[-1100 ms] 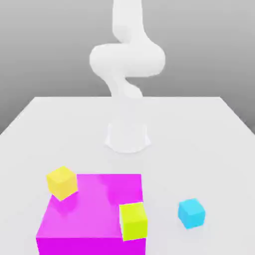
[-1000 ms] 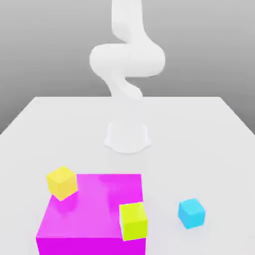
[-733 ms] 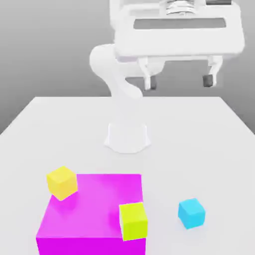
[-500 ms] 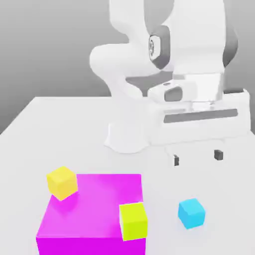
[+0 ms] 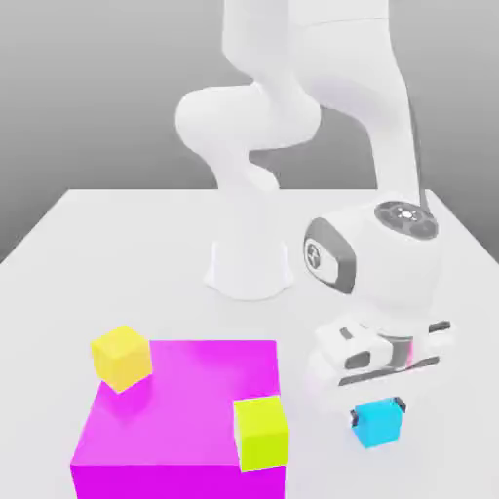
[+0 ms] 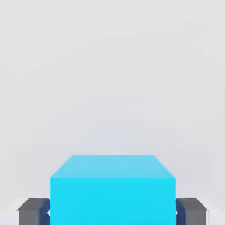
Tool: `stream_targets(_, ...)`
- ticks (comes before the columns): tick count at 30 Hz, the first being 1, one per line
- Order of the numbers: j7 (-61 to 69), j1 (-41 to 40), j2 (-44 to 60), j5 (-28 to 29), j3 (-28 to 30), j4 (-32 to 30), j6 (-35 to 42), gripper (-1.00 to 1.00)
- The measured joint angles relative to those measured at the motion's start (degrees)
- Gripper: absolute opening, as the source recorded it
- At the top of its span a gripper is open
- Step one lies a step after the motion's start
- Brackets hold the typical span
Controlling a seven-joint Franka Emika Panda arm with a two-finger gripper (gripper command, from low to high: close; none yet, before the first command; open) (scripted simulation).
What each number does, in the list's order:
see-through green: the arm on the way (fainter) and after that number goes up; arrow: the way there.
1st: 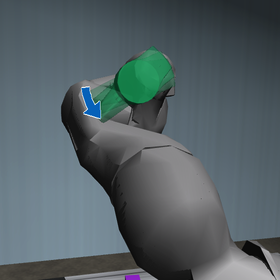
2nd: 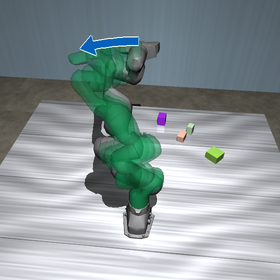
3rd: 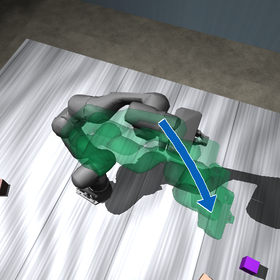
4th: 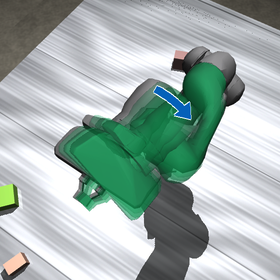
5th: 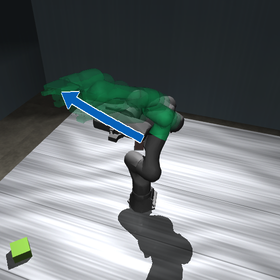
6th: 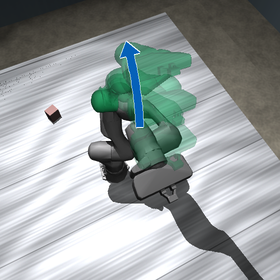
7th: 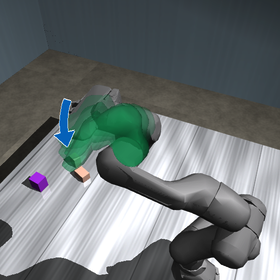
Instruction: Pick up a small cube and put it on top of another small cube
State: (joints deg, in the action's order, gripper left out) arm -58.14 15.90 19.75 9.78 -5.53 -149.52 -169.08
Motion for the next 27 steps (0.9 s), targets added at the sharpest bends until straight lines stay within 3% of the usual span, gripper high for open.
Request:
stream_targets(3, -0.04, 0.11, 0.24, 0.06, 0.12, 0.04, -0.19, -1.0)
stream_targets(9, 4.38, -2.61, -10.42, -5.39, -3.21, -1.53, 8.84, -1.0)
stream_targets(19, 17.27, -16.22, -19.61, -9.85, 2.57, 13.71, 33.13, -1.0)
stream_targets(23, 18.32, -19.21, -15.51, -9.55, 1.33, 13.9, 29.25, -1.0)
stream_targets(24, 18.25, -19.01, -14.32, -9.38, 1.25, 13.53, 27.69, 1.0)
stream_targets(27, 18.25, -19.02, -14.32, -9.38, 1.25, 13.53, 27.69, 1.0)
